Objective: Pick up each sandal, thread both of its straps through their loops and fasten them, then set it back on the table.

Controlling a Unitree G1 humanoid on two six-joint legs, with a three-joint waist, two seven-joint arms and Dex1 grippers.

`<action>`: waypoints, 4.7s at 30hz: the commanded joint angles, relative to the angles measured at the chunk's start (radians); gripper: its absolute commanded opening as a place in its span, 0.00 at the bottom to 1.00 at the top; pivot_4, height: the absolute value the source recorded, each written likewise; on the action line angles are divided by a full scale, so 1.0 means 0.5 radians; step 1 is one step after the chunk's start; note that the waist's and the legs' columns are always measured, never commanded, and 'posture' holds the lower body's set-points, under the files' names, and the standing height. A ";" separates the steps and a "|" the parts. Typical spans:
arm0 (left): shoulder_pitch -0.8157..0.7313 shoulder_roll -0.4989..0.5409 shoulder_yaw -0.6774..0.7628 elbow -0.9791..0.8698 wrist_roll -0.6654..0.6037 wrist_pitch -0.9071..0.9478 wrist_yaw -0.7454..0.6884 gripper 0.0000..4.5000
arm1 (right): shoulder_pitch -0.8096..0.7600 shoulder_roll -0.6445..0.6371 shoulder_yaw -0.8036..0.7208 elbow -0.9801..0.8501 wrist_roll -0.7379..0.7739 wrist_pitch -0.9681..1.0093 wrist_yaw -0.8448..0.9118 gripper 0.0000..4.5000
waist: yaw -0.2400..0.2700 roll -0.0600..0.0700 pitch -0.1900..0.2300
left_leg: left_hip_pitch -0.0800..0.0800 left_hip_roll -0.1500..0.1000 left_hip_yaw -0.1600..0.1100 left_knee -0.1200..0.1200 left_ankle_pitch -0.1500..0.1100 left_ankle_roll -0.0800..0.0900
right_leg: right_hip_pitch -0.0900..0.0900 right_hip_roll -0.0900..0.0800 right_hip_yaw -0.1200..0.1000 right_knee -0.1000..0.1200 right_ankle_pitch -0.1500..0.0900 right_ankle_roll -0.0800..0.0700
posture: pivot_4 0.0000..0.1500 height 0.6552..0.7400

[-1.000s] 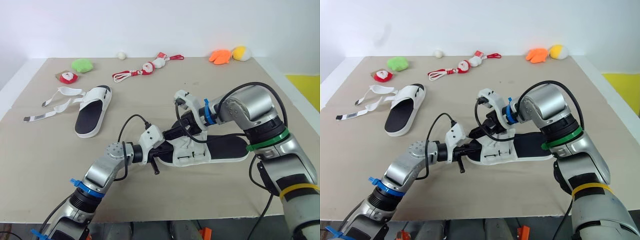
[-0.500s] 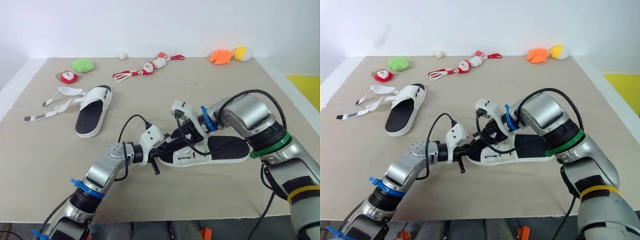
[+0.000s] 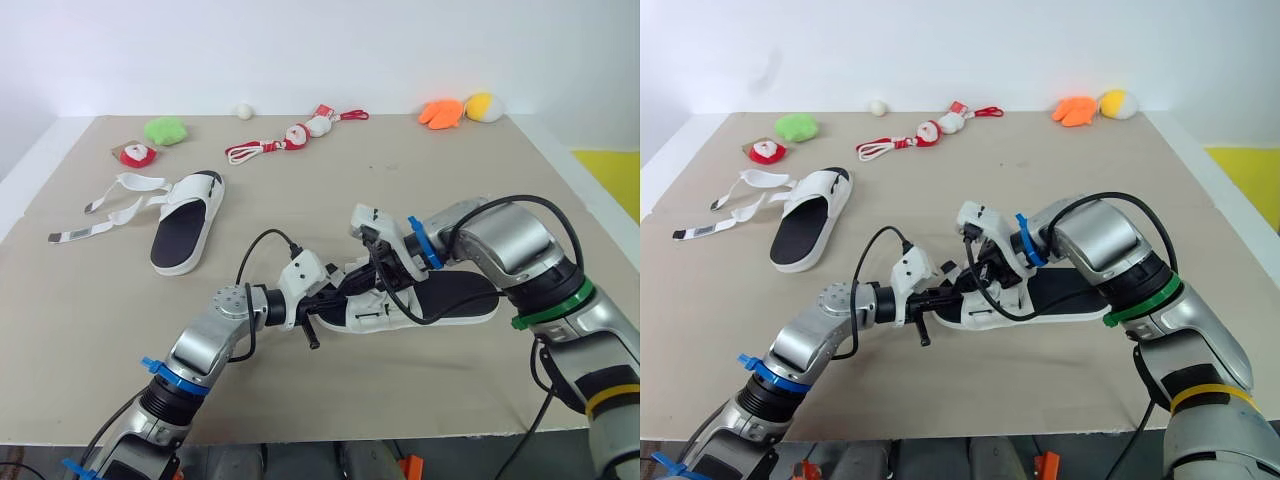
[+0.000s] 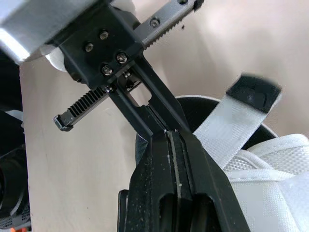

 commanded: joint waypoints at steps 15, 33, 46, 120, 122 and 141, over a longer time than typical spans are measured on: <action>0.043 0.005 -0.054 0.025 0.024 0.015 0.009 0.00 | -0.228 0.262 -0.060 0.456 -0.225 0.121 -0.183 0.99 | 0.006 0.000 0.000 | -0.002 -0.001 0.000 -0.001 0.000 0.000 | -0.001 0.000 0.000 0.000 0.000 -0.002 | 1.00 1.00; 0.051 0.016 -0.047 0.009 0.019 0.027 0.011 0.00 | -0.235 0.287 0.022 0.480 -0.235 0.128 0.066 0.01 | 0.005 0.000 0.000 | -0.001 0.000 -0.001 -0.003 -0.001 -0.001 | -0.001 0.000 0.000 0.000 -0.002 0.000 | 1.00 1.00; 0.054 0.023 -0.044 0.000 0.016 0.037 0.007 0.00 | -0.221 0.222 -0.290 0.480 -0.163 -0.149 0.160 0.01 | 0.003 0.000 0.000 | 0.000 0.000 -0.001 -0.003 -0.001 -0.001 | -0.001 0.001 0.000 0.000 -0.002 0.000 | 1.00 1.00; 0.070 0.047 -0.108 -0.012 -0.003 0.053 -0.045 0.00 | 0.895 -0.778 -0.414 -0.747 2.071 0.171 -1.294 0.99 | 0.036 0.005 -0.007 | 0.002 0.000 0.002 0.004 -0.001 0.000 | 0.003 0.001 0.005 0.001 -0.006 -0.012 | 1.00 1.00; 0.067 0.044 -0.107 -0.009 -0.003 0.051 -0.041 0.00 | 0.875 -0.657 -0.421 -0.739 2.087 0.236 -1.447 0.99 | 0.036 0.002 -0.008 | 0.002 0.001 0.002 0.004 -0.001 0.001 | 0.003 0.002 0.005 0.001 -0.006 -0.011 | 1.00 1.00; 0.062 0.047 -0.107 0.078 0.050 -0.003 -0.005 0.00 | 0.375 -0.255 -0.655 -0.352 1.924 0.677 -1.378 0.01 | 0.034 0.001 -0.009 | 0.003 0.001 0.002 0.005 0.001 0.004 | 0.004 0.003 0.005 0.001 -0.003 -0.010 | 1.00 1.00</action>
